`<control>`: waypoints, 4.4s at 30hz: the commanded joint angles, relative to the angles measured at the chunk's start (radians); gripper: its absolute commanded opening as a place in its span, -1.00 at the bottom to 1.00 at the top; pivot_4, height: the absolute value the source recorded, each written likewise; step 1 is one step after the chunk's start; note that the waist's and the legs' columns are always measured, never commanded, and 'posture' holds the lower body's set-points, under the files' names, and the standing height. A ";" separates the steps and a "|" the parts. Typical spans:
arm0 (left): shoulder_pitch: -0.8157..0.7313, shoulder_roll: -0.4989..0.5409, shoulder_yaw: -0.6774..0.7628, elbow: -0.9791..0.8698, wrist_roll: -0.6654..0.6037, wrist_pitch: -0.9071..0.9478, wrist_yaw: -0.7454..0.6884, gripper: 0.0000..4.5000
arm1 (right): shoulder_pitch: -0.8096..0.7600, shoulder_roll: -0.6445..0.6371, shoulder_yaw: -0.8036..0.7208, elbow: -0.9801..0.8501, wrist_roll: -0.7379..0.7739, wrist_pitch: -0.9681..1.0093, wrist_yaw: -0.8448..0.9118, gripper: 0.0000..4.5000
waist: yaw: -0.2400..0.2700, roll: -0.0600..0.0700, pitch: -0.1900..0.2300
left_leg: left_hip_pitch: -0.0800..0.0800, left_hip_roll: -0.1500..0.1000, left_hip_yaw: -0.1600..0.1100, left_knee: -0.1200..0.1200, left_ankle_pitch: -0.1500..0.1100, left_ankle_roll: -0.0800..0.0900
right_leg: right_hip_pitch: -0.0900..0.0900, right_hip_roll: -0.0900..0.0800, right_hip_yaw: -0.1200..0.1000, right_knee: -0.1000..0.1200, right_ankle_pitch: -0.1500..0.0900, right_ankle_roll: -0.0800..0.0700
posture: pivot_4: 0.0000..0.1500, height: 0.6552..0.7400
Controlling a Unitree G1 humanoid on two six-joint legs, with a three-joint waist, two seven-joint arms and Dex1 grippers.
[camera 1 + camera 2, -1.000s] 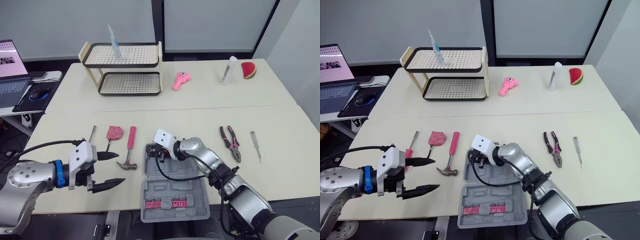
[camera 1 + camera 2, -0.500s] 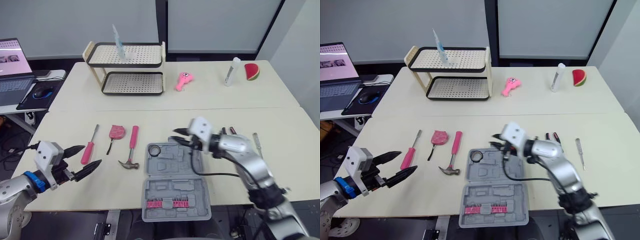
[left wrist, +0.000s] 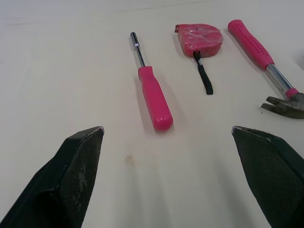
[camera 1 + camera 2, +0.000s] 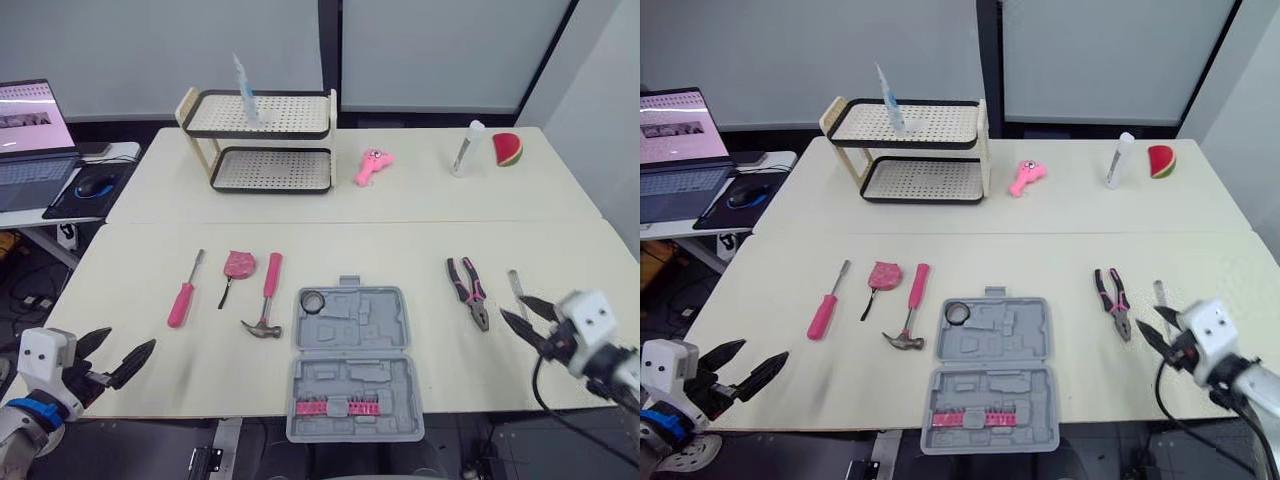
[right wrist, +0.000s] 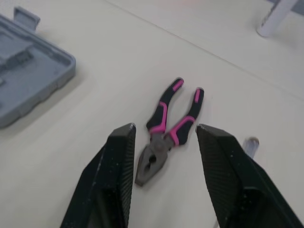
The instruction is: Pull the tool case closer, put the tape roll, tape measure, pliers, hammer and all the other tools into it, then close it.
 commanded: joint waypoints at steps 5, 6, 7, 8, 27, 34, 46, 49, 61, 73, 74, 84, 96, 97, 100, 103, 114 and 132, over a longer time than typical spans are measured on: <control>0.033 -0.028 0.003 -0.030 -0.011 -0.015 0.008 1.00 | 0.134 0.054 -0.048 0.000 0.029 -0.079 -0.042 0.88 | 0.000 0.000 -0.001 | 0.003 0.000 0.000 0.000 -0.001 0.001 | 0.004 -0.002 0.000 -0.002 0.000 0.000 | 1.00 0.90; 0.034 -0.030 0.002 -0.032 -0.010 -0.014 0.009 1.00 | 0.138 0.054 -0.045 -0.002 0.028 -0.077 -0.047 0.99 | -0.001 0.000 -0.001 | 0.003 0.000 0.000 0.000 -0.001 0.001 | 0.004 -0.002 0.000 -0.002 0.000 0.000 | 1.00 0.90; 0.035 -0.032 0.002 -0.033 -0.009 -0.014 0.011 1.00 | 0.138 0.054 -0.042 -0.004 0.030 -0.072 -0.053 0.99 | -0.001 0.000 -0.001 | 0.003 0.000 0.000 0.000 -0.001 0.001 | 0.004 -0.002 0.000 -0.003 0.000 0.000 | 1.00 0.90; 0.034 -0.032 0.001 -0.035 -0.009 -0.012 0.012 1.00 | 0.136 0.054 -0.041 -0.006 0.033 -0.066 -0.060 0.99 | -0.001 0.000 -0.001 | 0.003 0.000 0.000 0.000 -0.001 0.001 | 0.004 -0.002 0.000 -0.003 0.000 0.000 | 1.00 0.90; -0.122 -0.083 -0.103 -0.242 -0.038 0.252 0.267 1.00 | -0.301 -0.183 0.312 -0.225 0.204 0.241 0.058 0.99 | 0.003 -0.001 0.000 | 0.002 -0.001 -0.001 0.001 -0.001 0.001 | 0.005 -0.001 -0.002 -0.004 0.000 0.000 | 1.00 0.90; -0.248 -0.086 -0.199 -0.213 -0.007 0.305 0.323 0.82 | -0.475 -0.166 0.457 -0.222 0.221 0.339 0.036 1.00 | 0.004 -0.001 0.000 | 0.001 -0.002 -0.002 0.002 -0.001 0.001 | 0.005 -0.002 -0.002 -0.004 0.000 0.000 | 1.00 0.90; -0.519 -0.136 -0.366 0.030 0.122 0.354 0.456 0.48 | -0.555 -0.120 0.550 -0.196 0.194 0.346 0.010 1.00 | 0.002 -0.002 0.000 | 0.001 -0.002 -0.002 0.002 -0.001 0.001 | 0.004 0.001 -0.003 -0.003 0.000 0.000 | 1.00 0.90; -0.587 -0.151 -0.395 0.104 0.153 0.357 0.480 0.48 | -0.559 -0.112 0.559 -0.197 0.194 0.350 0.004 1.00 | 0.002 -0.002 0.000 | 0.001 -0.002 -0.002 0.002 -0.001 0.001 | 0.003 0.002 -0.003 -0.003 0.000 0.000 | 1.00 0.90; -0.753 -0.176 -0.469 0.350 0.236 0.358 0.476 0.40 | -0.546 -0.112 0.562 -0.204 0.197 0.348 -0.001 1.00 | 0.003 -0.002 0.000 | 0.001 -0.002 -0.002 0.003 -0.001 0.001 | 0.003 0.003 -0.004 -0.003 0.000 0.000 | 1.00 0.90; -0.728 -0.191 -0.463 0.336 0.226 0.421 0.465 -0.99 | -0.531 -0.110 0.561 -0.214 0.195 0.347 -0.009 1.00 | 0.004 -0.001 0.000 | 0.001 -0.003 -0.002 0.003 0.000 0.000 | 0.003 0.002 -0.003 -0.003 0.000 0.001 | 1.00 0.90; -0.723 -0.189 -0.462 0.330 0.225 0.423 0.463 -0.99 | -0.531 -0.110 0.562 -0.214 0.195 0.347 -0.009 1.00 | 0.004 -0.001 0.000 | 0.001 -0.003 -0.002 0.003 0.000 0.000 | 0.003 0.002 -0.003 -0.003 0.000 0.001 | 1.00 0.90; -0.595 -0.135 -0.424 0.134 0.197 0.456 0.425 -0.99 | -0.519 -0.113 0.563 -0.236 0.201 0.355 -0.013 1.00 | 0.001 -0.001 0.000 | 0.001 -0.002 -0.002 0.002 -0.001 0.000 | 0.003 -0.001 -0.002 -0.003 0.000 0.000 | 1.00 0.90; -0.328 -0.104 -0.270 -0.161 0.109 0.590 0.442 -0.99 | -0.502 -0.116 0.571 -0.278 0.220 0.387 -0.019 1.00 | -0.001 -0.001 0.000 | 0.001 -0.002 -0.002 0.001 -0.001 0.001 | 0.002 -0.002 -0.001 -0.003 0.000 0.000 | 1.00 0.90; -0.305 -0.103 -0.263 -0.180 0.103 0.598 0.441 -0.99 | -0.502 -0.117 0.572 -0.280 0.222 0.389 -0.017 1.00 | -0.001 -0.001 0.000 | 0.001 -0.002 -0.002 0.001 -0.001 0.001 | 0.002 -0.002 -0.001 -0.003 0.000 0.000 | 1.00 0.90; -0.237 -0.098 -0.262 -0.238 0.090 0.615 0.423 -0.99 | -0.503 -0.119 0.578 -0.284 0.224 0.395 -0.010 1.00 | -0.001 -0.001 0.000 | 0.001 -0.002 -0.002 0.001 -0.001 0.001 | 0.002 -0.002 -0.001 -0.004 0.000 0.000 | 1.00 0.90; -0.184 -0.091 -0.267 -0.281 0.076 0.622 0.405 -0.99 | -0.500 -0.127 0.584 -0.293 0.230 0.402 0.002 1.00 | -0.001 -0.001 0.000 | 0.001 -0.002 -0.002 0.001 -0.001 0.001 | 0.002 -0.002 -0.001 -0.004 0.000 0.000 | 1.00 0.90; -0.004 0.010 -0.319 -0.363 0.069 0.574 0.250 -0.99 | -0.487 -0.202 0.603 -0.339 0.282 0.432 0.071 1.00 | 0.000 -0.001 0.001 | 0.001 -0.002 -0.002 0.000 -0.001 0.001 | 0.003 -0.002 -0.001 -0.005 0.000 0.000 | 1.00 0.90; 0.158 0.100 -0.285 -0.336 0.111 0.400 0.125 -0.99 | -0.497 -0.233 0.643 -0.355 0.295 0.435 0.115 1.00 | 0.000 0.000 0.002 | 0.001 -0.002 -0.002 0.000 -0.001 0.001 | 0.003 -0.003 -0.001 -0.005 0.000 0.000 | 1.00 0.90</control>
